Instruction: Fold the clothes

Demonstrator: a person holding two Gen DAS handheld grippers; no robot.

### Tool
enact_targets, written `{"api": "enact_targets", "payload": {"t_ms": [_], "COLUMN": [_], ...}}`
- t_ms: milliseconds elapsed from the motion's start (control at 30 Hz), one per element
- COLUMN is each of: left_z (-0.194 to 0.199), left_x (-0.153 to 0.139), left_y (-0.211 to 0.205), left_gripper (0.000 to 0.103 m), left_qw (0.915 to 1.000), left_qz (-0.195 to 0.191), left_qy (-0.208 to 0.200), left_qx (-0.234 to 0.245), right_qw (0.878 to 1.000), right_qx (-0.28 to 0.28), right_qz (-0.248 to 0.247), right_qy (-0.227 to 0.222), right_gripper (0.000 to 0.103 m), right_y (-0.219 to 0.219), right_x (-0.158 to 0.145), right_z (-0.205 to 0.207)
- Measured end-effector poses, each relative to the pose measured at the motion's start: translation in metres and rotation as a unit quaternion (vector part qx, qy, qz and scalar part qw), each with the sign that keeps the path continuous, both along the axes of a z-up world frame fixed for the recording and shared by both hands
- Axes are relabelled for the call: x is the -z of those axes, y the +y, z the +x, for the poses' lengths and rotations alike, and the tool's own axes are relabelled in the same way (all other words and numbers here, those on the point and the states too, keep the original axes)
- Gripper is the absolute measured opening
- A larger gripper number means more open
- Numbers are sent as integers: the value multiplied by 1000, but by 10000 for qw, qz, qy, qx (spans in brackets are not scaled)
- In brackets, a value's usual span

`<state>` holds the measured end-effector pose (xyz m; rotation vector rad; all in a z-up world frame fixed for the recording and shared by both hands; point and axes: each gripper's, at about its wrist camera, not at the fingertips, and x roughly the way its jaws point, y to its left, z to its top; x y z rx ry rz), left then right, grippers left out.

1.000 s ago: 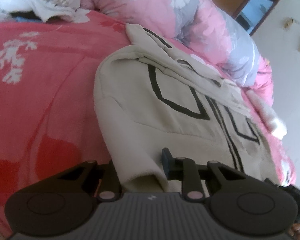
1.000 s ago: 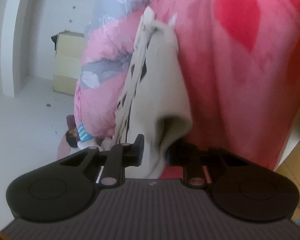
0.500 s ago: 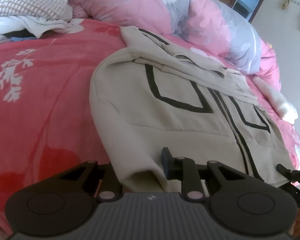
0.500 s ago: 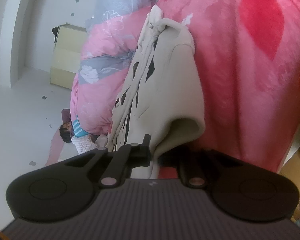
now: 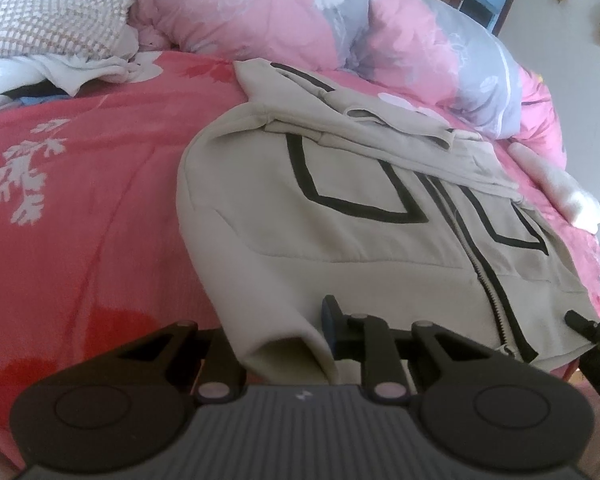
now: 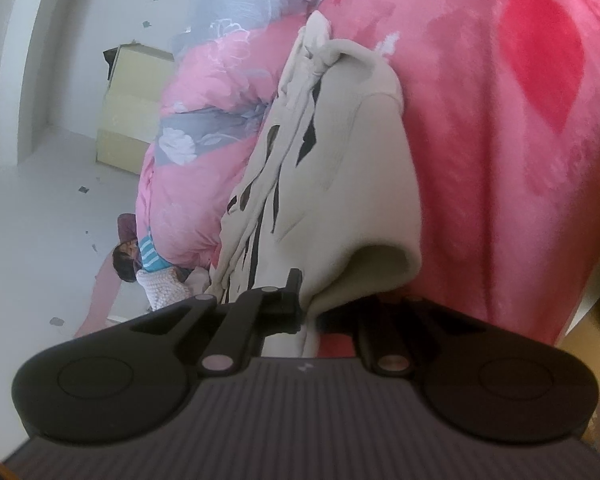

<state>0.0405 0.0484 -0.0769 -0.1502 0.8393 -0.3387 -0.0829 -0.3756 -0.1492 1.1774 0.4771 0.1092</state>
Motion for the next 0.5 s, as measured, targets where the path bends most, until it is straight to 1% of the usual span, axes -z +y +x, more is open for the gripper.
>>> {"api": "enact_targets", "payload": {"t_ms": [333, 500], "left_z": [-1, -3], "left_x": [-5, -11], "left_y": [2, 5], "left_gripper": [14, 12], "left_qw": [9999, 9995], "left_qz": [-21, -174], "left_qy": [-117, -246], "left_qx": [20, 24], "right_qw": [9997, 9993], "right_qx": [6, -7], "right_qz": [-237, -354], "right_qy": [-88, -150], "right_gripper": [5, 5], "right_y": [3, 5], "right_x": [-13, -21], "right_z": [4, 8]}}
